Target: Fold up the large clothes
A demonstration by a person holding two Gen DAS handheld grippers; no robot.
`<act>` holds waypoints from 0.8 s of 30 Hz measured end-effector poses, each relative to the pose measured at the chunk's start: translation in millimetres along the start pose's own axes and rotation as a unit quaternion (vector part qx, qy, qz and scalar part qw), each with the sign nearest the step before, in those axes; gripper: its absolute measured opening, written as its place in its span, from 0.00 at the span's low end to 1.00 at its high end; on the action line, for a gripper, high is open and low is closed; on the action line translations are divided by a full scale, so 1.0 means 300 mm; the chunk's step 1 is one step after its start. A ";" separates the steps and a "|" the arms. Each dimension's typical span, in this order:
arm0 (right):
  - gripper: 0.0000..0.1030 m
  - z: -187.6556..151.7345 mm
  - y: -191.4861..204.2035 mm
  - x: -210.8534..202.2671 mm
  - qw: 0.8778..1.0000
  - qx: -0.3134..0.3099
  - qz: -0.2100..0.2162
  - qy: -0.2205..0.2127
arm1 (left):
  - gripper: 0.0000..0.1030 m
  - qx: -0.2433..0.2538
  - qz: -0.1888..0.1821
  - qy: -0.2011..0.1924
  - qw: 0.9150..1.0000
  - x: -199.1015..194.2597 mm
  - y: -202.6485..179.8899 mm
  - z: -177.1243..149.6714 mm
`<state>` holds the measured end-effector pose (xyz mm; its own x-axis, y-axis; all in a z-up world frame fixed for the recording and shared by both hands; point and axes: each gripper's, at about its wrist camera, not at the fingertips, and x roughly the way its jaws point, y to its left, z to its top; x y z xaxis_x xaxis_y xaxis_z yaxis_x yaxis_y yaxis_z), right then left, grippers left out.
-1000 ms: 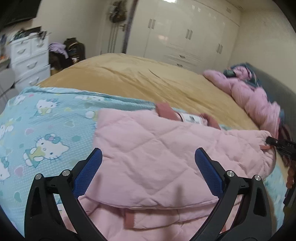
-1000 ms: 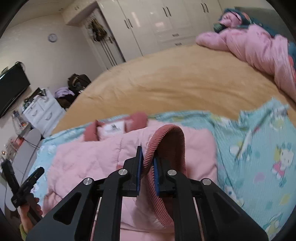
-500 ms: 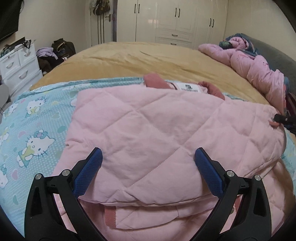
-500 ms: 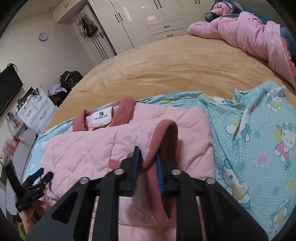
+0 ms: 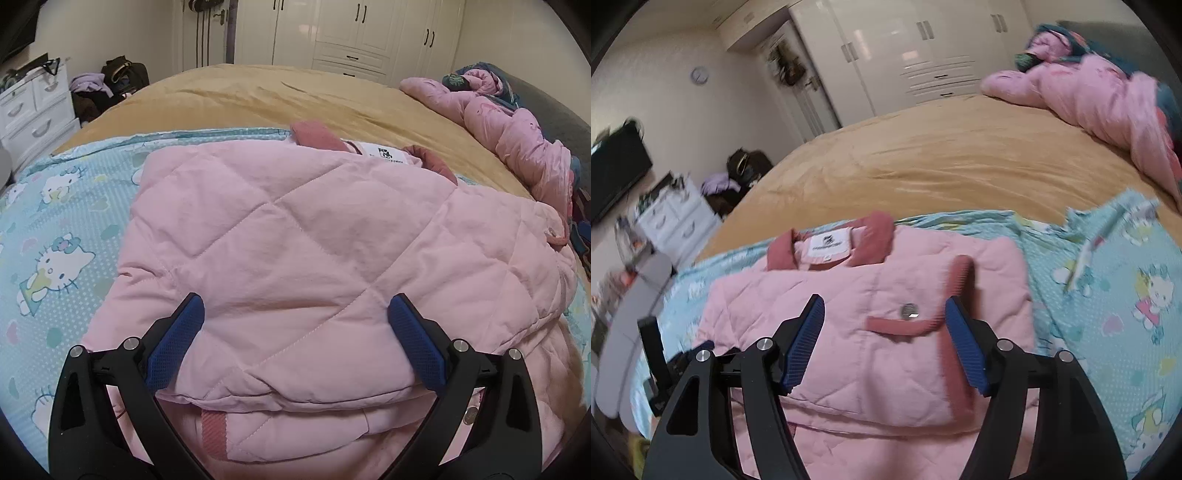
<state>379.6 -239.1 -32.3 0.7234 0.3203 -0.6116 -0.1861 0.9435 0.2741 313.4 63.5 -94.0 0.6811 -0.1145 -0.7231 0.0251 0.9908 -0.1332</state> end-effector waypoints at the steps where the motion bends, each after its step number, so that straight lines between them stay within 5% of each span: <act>1: 0.68 -0.001 0.020 0.029 1.000 -0.007 -0.004 0.016 | 0.91 -0.002 -0.002 -0.001 1.000 0.001 0.003 -0.002; 12: 0.75 -0.092 0.006 0.262 0.991 -0.001 -0.038 0.125 | 0.91 -0.009 -0.013 0.004 1.000 0.001 0.014 -0.002; 24: 0.80 -0.140 -0.001 0.298 0.993 0.017 -0.053 0.108 | 0.91 -0.003 -0.008 0.004 1.000 -0.003 0.009 -0.001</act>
<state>416.4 -207.3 -118.1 0.5774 0.2333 -0.7824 -0.0904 0.9707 0.2228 312.7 66.4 -94.0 0.6753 -0.1305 -0.7259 0.0306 0.9883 -0.1493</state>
